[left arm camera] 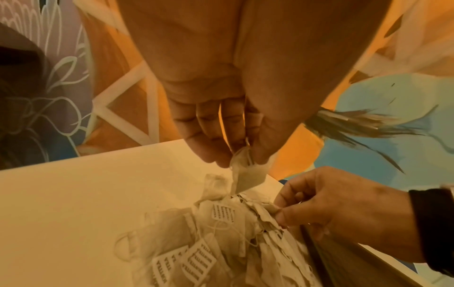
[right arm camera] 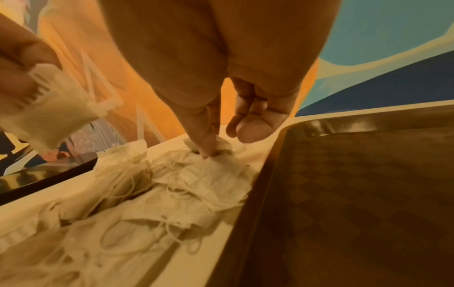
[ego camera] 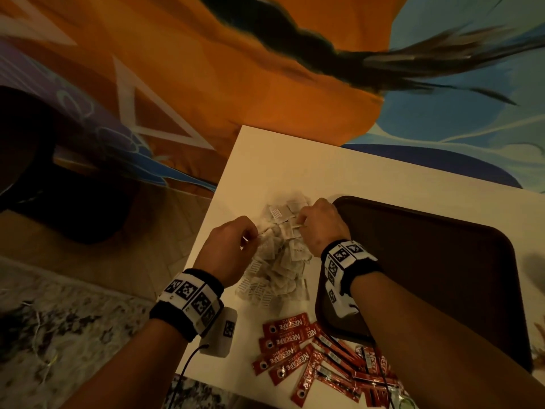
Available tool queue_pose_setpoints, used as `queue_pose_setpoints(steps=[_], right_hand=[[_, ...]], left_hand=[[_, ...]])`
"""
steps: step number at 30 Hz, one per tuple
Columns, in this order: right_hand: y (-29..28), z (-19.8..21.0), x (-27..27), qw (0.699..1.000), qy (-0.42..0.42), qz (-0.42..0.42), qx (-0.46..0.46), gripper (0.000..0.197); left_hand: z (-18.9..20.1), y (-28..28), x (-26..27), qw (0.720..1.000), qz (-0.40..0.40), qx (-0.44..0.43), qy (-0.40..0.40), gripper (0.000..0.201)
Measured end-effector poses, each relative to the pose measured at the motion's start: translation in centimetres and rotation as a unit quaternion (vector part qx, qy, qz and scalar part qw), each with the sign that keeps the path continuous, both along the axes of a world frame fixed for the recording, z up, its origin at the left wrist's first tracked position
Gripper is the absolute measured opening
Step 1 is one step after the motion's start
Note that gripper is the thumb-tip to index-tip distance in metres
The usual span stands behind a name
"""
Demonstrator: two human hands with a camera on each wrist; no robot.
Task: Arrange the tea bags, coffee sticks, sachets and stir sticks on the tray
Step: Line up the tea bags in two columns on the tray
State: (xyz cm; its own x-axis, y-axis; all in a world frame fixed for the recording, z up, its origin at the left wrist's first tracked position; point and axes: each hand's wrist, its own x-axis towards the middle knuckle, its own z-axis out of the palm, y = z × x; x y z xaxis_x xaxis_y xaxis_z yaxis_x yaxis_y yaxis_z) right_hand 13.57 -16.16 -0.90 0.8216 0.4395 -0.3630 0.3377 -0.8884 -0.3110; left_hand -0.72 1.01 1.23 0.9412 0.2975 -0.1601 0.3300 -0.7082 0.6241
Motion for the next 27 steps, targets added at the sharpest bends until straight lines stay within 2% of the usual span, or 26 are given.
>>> queue_pose_setpoints(steps=[4,7,9,11,14,16,18,27], right_hand=[[-0.8,0.1,0.7,0.997,0.009,-0.036,0.072,0.011],[-2.4,1.0,1.2,0.981,0.046,-0.102,0.159,0.003],[-3.6,1.6,1.5,0.971,0.069,-0.124,0.193,0.005],[-4.6,2.1,1.6,0.951,0.108,-0.158,0.242,0.007],[-6.3,3.2,1.4,0.903,0.178,-0.214,0.327,0.004],[-7.7,4.0,1.2,0.885,0.202,-0.231,0.351,0.007],[-9.3,4.5,1.1,0.888,0.204,-0.229,0.343,0.011],[-16.2,4.6,3.2,0.948,0.197,-0.149,0.2,0.031]], left_hand=[[0.4,0.0,0.0,1.0,0.0,-0.017,-0.004,0.012],[0.6,-0.2,0.3,0.999,0.005,-0.036,-0.009,0.016],[0.7,-0.6,0.7,0.999,0.011,-0.049,-0.004,0.014],[1.0,-1.1,1.2,0.997,0.018,-0.071,0.002,0.011],[1.4,-2.1,2.0,0.994,0.019,-0.103,0.001,0.009],[1.7,-2.9,2.6,0.993,0.011,-0.119,0.0,0.009],[1.9,-3.6,3.2,0.991,-0.002,-0.131,-0.002,0.01],[2.3,-8.3,7.4,0.989,-0.098,-0.109,0.031,0.01]])
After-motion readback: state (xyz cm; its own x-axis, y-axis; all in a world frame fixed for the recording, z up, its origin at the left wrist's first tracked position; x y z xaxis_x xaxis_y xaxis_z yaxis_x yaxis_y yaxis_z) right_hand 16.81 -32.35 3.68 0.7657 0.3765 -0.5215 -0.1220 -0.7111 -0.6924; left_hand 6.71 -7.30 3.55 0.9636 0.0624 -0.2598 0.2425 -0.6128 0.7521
